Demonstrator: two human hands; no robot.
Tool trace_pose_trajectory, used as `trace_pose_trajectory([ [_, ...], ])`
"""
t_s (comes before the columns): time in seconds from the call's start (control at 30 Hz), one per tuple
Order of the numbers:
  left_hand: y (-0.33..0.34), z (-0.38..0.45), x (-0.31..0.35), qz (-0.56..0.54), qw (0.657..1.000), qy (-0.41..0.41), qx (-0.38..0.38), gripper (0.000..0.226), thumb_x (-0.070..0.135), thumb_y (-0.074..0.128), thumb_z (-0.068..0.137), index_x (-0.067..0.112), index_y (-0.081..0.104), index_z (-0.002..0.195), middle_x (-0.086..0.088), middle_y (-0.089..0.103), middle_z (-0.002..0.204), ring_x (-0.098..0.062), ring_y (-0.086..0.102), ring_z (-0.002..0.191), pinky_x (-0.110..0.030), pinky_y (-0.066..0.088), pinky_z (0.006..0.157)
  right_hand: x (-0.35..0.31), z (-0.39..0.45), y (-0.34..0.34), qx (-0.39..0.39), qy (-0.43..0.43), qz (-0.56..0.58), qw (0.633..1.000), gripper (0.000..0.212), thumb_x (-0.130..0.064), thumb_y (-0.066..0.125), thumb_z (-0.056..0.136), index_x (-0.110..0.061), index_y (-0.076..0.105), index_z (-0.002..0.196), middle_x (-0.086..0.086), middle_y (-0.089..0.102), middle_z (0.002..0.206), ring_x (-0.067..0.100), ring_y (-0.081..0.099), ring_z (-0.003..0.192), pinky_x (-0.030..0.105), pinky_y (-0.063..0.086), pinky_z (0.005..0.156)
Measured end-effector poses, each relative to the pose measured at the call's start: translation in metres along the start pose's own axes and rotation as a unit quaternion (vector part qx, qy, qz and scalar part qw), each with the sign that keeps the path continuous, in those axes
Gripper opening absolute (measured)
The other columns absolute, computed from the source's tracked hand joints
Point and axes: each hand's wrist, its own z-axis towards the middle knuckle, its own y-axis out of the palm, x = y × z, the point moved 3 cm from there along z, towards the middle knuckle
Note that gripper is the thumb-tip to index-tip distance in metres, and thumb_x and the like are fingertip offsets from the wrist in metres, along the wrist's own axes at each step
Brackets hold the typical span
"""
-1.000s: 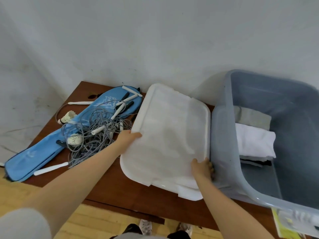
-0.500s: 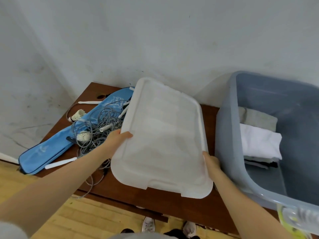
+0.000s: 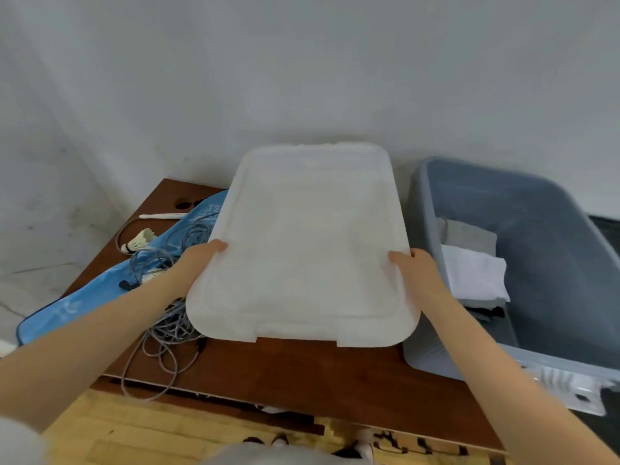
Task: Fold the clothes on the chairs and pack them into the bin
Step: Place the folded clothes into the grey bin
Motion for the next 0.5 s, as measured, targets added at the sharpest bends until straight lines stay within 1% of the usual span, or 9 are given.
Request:
trace_pose_trajectory([
  [0.07, 0.006, -0.004, 0.005, -0.005, 1.0, 0.002, -0.011, 0.04, 0.038, 0.065, 0.085, 0.014, 0.055, 0.116, -0.011, 0.063, 0.107, -0.03, 0.061, 0.095, -0.04, 0.049, 0.081, -0.012, 0.0, -0.014, 0.013, -0.009, -0.024, 1.0, 0.014, -0.027, 0.057, 0.093, -0.013, 0.058, 0.094, 0.003, 0.061, 0.089, 0.02, 0.058, 0.08, 0.03, 0.045, 0.066],
  [0.1, 0.011, -0.006, 0.008, -0.012, 1.0, 0.006, -0.019, 0.039, 0.038, 0.065, 0.085, 0.015, 0.055, 0.115, -0.01, 0.064, 0.107, -0.029, 0.061, 0.093, -0.039, 0.048, 0.079, -0.016, 0.001, -0.022, 0.021, -0.012, -0.034, 0.999, 0.018, -0.029, 0.057, 0.093, -0.011, 0.058, 0.097, 0.003, 0.061, 0.089, 0.02, 0.057, 0.079, 0.03, 0.044, 0.065],
  [0.2, 0.032, -0.011, 0.016, -0.027, 0.999, 0.021, -0.03, 0.039, 0.036, 0.064, 0.087, 0.013, 0.056, 0.118, -0.009, 0.064, 0.109, -0.025, 0.061, 0.091, -0.035, 0.047, 0.072, -0.024, 0.005, -0.045, 0.038, -0.024, -0.051, 0.998, 0.031, -0.029, 0.056, 0.093, 0.001, 0.06, 0.103, 0.013, 0.059, 0.087, 0.021, 0.053, 0.076, 0.032, 0.04, 0.064],
  [0.27, 0.048, -0.016, 0.024, -0.023, 0.999, 0.035, -0.034, 0.045, 0.035, 0.062, 0.088, 0.013, 0.054, 0.126, -0.007, 0.063, 0.11, -0.021, 0.061, 0.087, -0.031, 0.045, 0.065, -0.027, 0.004, -0.062, 0.059, -0.026, -0.068, 0.996, 0.038, -0.03, 0.055, 0.093, 0.005, 0.059, 0.109, 0.025, 0.06, 0.099, 0.027, 0.056, 0.083, 0.037, 0.044, 0.073],
  [0.33, 0.07, -0.024, 0.031, -0.021, 0.998, 0.048, -0.039, 0.049, 0.034, 0.062, 0.089, 0.015, 0.051, 0.132, -0.004, 0.064, 0.102, -0.018, 0.061, 0.082, -0.028, 0.045, 0.061, -0.027, 0.004, -0.086, 0.075, -0.031, -0.066, 0.995, 0.036, -0.031, 0.055, 0.094, 0.0, 0.061, 0.111, 0.019, 0.063, 0.106, 0.032, 0.059, 0.094, 0.041, 0.046, 0.086],
  [0.37, 0.079, -0.026, 0.033, -0.024, 0.998, 0.051, -0.039, 0.046, 0.034, 0.062, 0.089, 0.015, 0.052, 0.13, -0.002, 0.065, 0.097, -0.019, 0.062, 0.081, -0.03, 0.047, 0.062, -0.026, 0.006, -0.096, 0.074, -0.033, -0.067, 0.994, 0.028, -0.03, 0.055, 0.094, -0.004, 0.063, 0.101, 0.015, 0.064, 0.099, 0.033, 0.059, 0.094, 0.041, 0.046, 0.085],
  [0.43, 0.099, -0.033, 0.037, -0.019, 0.997, 0.058, -0.043, 0.039, 0.034, 0.062, 0.089, 0.016, 0.053, 0.123, -0.004, 0.065, 0.098, -0.024, 0.063, 0.09, -0.038, 0.051, 0.079, -0.021, 0.008, -0.119, 0.075, -0.04, -0.064, 0.994, 0.023, -0.03, 0.056, 0.093, -0.012, 0.058, 0.079, 0.006, 0.061, 0.082, 0.029, 0.057, 0.084, 0.034, 0.044, 0.072],
  [0.47, 0.112, -0.038, 0.04, -0.008, 0.997, 0.062, -0.042, 0.037, 0.034, 0.062, 0.089, 0.016, 0.053, 0.12, -0.007, 0.064, 0.104, -0.028, 0.062, 0.096, -0.042, 0.05, 0.088, -0.016, 0.008, -0.135, 0.078, -0.038, -0.058, 0.995, 0.026, -0.03, 0.057, 0.092, -0.01, 0.055, 0.076, 0.005, 0.059, 0.08, 0.026, 0.054, 0.08, 0.033, 0.041, 0.069],
  [0.5, 0.124, -0.041, 0.041, 0.0, 0.997, 0.06, -0.042, 0.035, 0.035, 0.062, 0.088, 0.015, 0.054, 0.116, -0.009, 0.064, 0.106, -0.03, 0.062, 0.098, -0.043, 0.049, 0.091, -0.012, 0.008, -0.148, 0.079, -0.033, -0.054, 0.995, 0.029, -0.031, 0.059, 0.091, -0.005, 0.054, 0.078, 0.008, 0.057, 0.081, 0.024, 0.052, 0.078, 0.033, 0.039, 0.07],
])
